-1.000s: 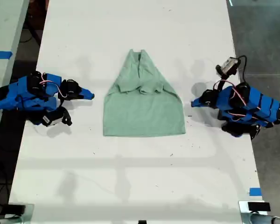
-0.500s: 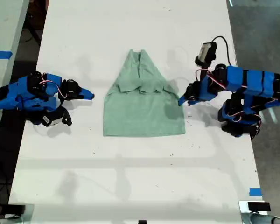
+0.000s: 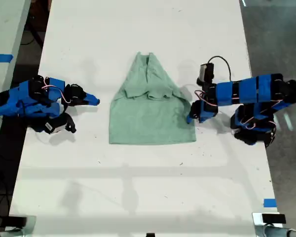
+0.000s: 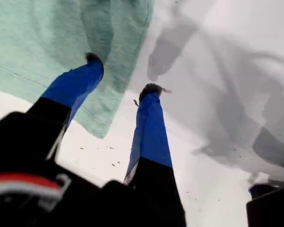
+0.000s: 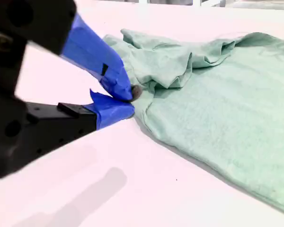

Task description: Fold t shirt

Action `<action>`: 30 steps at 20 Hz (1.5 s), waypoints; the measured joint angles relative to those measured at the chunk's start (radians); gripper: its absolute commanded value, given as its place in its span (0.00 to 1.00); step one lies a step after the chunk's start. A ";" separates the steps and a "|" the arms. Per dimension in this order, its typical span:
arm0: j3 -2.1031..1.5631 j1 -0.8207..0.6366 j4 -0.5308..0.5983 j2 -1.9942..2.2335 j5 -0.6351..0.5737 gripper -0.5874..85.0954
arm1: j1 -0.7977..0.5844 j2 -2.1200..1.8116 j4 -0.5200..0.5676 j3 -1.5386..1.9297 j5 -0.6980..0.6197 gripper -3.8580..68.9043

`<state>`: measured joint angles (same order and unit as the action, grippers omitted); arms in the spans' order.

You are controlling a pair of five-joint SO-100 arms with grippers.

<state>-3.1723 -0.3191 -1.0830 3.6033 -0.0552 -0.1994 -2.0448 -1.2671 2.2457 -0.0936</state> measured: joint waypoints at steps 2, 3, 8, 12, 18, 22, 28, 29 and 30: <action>0.000 0.000 0.000 0.000 0.000 0.01 | -0.006 0.017 0.048 0.040 -0.003 0.25; 0.000 0.000 0.000 0.000 0.000 0.01 | -0.011 0.032 0.069 0.043 -0.012 0.25; 0.000 0.000 0.000 0.000 0.000 0.01 | -0.020 0.086 0.104 0.037 -0.021 0.04; 0.000 0.000 0.000 0.000 0.000 0.01 | -0.025 0.084 0.066 0.023 -0.020 0.04; 0.000 0.000 0.000 0.000 0.000 0.01 | 0.015 0.112 -0.311 -0.393 -0.021 0.04; 0.000 0.000 0.000 0.000 0.000 0.01 | 0.087 0.334 -0.390 -0.767 -0.058 0.04; 0.000 0.000 0.000 0.000 0.000 0.01 | 0.121 0.833 -0.391 -1.229 -0.152 0.04; 0.000 0.000 0.000 0.000 0.000 0.01 | 0.121 0.887 -0.362 -1.249 -0.158 0.04; 0.000 0.000 0.000 0.000 0.000 0.01 | 0.121 0.927 -0.336 -1.255 -0.176 0.04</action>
<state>-3.1723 -0.3191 -1.0830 3.6033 -0.0552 -0.0782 -1.1183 -1.6030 0.9910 -0.2700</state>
